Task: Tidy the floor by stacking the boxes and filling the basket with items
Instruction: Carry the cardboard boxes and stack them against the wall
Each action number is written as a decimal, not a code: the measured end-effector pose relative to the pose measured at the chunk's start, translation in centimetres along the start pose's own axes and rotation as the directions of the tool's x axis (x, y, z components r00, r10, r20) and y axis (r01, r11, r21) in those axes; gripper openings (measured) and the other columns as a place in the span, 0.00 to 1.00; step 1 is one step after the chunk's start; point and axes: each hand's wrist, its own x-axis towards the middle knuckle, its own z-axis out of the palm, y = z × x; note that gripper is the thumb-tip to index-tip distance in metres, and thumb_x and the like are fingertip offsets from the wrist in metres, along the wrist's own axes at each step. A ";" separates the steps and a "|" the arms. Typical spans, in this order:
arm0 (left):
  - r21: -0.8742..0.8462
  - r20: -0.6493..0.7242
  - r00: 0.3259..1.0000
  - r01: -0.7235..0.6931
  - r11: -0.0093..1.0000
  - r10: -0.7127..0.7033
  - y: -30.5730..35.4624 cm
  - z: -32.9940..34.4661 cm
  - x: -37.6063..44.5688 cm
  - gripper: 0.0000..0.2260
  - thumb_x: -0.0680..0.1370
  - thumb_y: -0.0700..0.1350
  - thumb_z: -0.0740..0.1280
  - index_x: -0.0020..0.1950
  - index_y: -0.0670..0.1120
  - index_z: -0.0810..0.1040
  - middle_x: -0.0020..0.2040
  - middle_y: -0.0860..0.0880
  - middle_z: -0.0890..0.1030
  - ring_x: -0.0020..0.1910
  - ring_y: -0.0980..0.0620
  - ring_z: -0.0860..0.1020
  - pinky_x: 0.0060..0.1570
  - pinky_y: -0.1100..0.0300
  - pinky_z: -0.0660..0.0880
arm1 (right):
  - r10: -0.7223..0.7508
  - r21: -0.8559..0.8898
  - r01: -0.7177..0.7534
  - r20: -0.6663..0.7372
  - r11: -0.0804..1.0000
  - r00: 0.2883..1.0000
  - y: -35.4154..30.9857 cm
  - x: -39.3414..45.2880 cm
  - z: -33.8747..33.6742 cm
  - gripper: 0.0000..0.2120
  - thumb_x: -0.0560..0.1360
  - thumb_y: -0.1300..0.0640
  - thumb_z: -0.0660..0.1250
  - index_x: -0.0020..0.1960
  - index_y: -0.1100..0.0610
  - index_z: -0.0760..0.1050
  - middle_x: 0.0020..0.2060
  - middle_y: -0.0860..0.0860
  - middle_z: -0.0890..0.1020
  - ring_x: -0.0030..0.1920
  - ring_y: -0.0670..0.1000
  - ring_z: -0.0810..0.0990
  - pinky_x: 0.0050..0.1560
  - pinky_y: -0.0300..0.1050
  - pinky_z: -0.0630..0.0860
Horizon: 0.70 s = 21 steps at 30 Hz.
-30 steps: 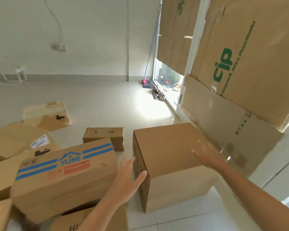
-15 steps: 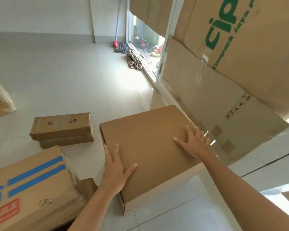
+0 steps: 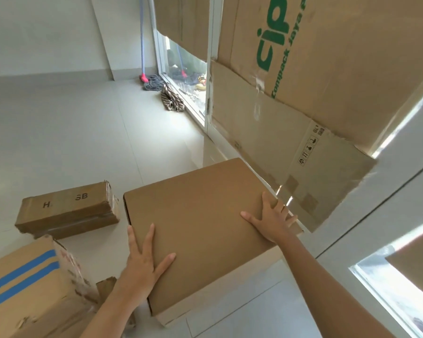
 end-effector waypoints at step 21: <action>-0.742 0.176 0.778 0.508 0.437 -0.604 5.2 4.5 -20.5 0.65 0.45 0.83 0.52 0.77 0.52 0.53 0.76 0.47 0.59 0.73 0.42 0.60 0.71 0.41 0.55 | -0.036 0.733 -0.161 0.245 0.660 0.969 18.7 -16.8 -5.9 0.35 0.71 0.27 0.50 0.62 0.52 0.74 0.54 0.51 0.80 0.53 0.53 0.79 0.56 0.50 0.76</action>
